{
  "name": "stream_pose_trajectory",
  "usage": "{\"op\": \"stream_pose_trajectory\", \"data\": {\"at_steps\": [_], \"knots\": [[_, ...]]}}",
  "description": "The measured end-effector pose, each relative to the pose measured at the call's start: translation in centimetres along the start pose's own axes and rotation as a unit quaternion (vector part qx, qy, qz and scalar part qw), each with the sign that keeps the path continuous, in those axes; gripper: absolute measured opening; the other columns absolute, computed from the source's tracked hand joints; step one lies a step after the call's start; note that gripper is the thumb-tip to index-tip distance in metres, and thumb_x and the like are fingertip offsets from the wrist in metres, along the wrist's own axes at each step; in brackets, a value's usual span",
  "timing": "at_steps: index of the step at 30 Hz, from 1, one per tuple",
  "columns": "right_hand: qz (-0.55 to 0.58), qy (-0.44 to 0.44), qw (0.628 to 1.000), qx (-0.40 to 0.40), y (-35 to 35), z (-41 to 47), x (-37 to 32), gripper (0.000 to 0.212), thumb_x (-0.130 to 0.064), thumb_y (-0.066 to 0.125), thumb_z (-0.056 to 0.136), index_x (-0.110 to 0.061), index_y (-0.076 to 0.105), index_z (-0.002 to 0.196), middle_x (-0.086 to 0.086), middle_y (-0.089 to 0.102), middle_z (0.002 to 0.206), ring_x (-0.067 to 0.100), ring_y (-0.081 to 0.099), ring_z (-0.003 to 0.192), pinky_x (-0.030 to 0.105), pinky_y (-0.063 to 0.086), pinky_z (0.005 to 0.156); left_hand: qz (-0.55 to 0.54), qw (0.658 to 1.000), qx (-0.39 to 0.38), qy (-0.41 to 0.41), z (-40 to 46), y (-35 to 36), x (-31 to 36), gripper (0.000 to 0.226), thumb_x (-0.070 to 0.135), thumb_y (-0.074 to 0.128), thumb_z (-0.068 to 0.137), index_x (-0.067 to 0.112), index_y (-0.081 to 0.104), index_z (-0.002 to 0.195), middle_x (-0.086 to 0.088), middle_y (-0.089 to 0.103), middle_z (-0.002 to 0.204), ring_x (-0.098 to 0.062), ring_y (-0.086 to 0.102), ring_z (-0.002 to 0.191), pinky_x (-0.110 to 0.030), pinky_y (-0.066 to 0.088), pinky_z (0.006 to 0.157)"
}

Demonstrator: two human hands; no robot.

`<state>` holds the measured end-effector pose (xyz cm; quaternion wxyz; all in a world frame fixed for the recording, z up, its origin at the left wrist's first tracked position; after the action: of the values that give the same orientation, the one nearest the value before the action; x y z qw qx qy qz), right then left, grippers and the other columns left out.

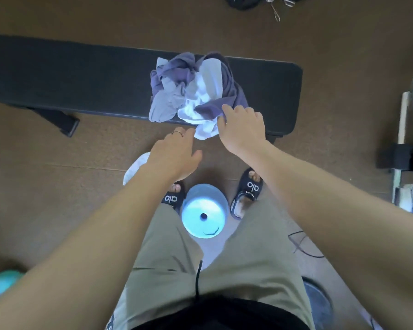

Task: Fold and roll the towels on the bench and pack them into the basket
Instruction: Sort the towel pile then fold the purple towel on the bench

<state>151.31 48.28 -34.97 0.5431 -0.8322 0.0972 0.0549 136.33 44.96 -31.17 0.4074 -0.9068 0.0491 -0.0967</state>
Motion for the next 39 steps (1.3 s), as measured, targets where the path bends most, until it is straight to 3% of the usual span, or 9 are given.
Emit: {"op": "stream_pose_trajectory", "data": {"at_steps": [6,9,13,16,23,29,33,39], "knots": [[0.007,-0.019,0.998,0.056,5.4,5.4,-0.4,0.043,-0.036,0.034,0.104,-0.016,0.051,0.138,0.011,0.062,0.124,0.036,0.055,0.112,0.044,0.039,0.092,-0.015,0.999,0.034,-0.007,6.3,3.5,-2.3,0.055,0.041,0.044,0.101,0.016,0.034,0.150,-0.010,0.042,0.147,-0.034,0.049,0.127,-0.045,0.043,0.097],[0.023,-0.055,0.990,0.130,7.6,8.9,-2.8,0.048,-0.034,0.032,0.099,-0.016,0.054,0.137,0.011,0.063,0.118,0.035,0.056,0.107,0.046,0.041,0.091,-0.026,0.994,0.109,-0.020,10.4,4.0,-5.8,0.055,0.035,0.047,0.099,0.016,0.034,0.149,-0.012,0.044,0.141,-0.037,0.053,0.118,-0.044,0.045,0.090],[0.022,-0.118,0.972,0.204,9.0,13.0,-7.5,0.051,-0.036,0.033,0.098,-0.020,0.053,0.142,0.014,0.057,0.138,0.037,0.053,0.123,0.051,0.039,0.105,-0.035,0.974,0.221,-0.041,14.9,3.4,-11.0,0.057,0.030,0.054,0.094,0.015,0.037,0.147,-0.014,0.043,0.143,-0.039,0.053,0.115,-0.046,0.044,0.090],[0.001,-0.132,0.967,0.219,9.8,15.5,-9.9,0.054,-0.040,0.028,0.099,-0.022,0.051,0.143,0.013,0.056,0.141,0.036,0.052,0.124,0.052,0.037,0.106,-0.041,0.965,0.254,-0.050,17.6,3.2,-13.6,0.058,0.034,0.057,0.092,0.015,0.038,0.143,-0.014,0.043,0.138,-0.038,0.052,0.114,-0.046,0.044,0.090],[-0.062,-0.133,0.948,0.283,12.3,18.8,-10.4,0.054,-0.044,0.026,0.099,-0.027,0.049,0.145,0.006,0.062,0.131,0.032,0.054,0.120,0.054,0.035,0.102,-0.096,0.960,0.262,-0.031,23.1,5.3,-16.0,0.071,0.044,0.060,0.089,0.020,0.032,0.150,-0.010,0.037,0.146,-0.038,0.049,0.119,-0.050,0.046,0.096],[-0.061,-0.154,0.914,0.371,12.1,19.6,-9.9,0.045,-0.038,0.035,0.099,-0.025,0.059,0.135,0.003,0.067,0.101,0.031,0.057,0.101,0.051,0.037,0.087,-0.096,0.934,0.344,-0.029,25.2,5.6,-17.0,0.069,0.049,0.069,0.075,0.016,0.043,0.131,-0.010,0.041,0.127,-0.038,0.046,0.107,-0.049,0.048,0.084],[-0.063,-0.158,0.896,0.411,12.1,19.8,-9.8,0.043,-0.037,0.036,0.100,-0.025,0.062,0.132,0.003,0.068,0.098,0.029,0.057,0.098,0.049,0.036,0.086,-0.084,0.914,0.396,-0.009,26.0,5.9,-17.0,0.078,0.063,0.046,0.068,0.009,0.047,0.125,-0.015,0.043,0.120,-0.036,0.042,0.097,-0.047,0.047,0.080],[-0.065,-0.171,0.868,0.462,12.5,19.0,-10.2,0.042,-0.035,0.036,0.100,-0.022,0.063,0.130,0.003,0.066,0.094,0.031,0.057,0.095,0.050,0.038,0.083,-0.065,0.895,0.440,0.027,25.9,5.4,-17.6,0.074,0.063,0.062,0.073,0.007,0.047,0.119,-0.016,0.044,0.109,-0.035,0.044,0.088,-0.047,0.049,0.071]]}}
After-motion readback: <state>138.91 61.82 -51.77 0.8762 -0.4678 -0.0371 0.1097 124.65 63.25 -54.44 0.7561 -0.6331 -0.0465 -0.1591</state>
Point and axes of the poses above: each hand's wrist, its own z-axis towards the middle knuckle, its own y-axis out of the palm, x = y × z, the point moved 9 cm from there along z, towards the middle knuckle
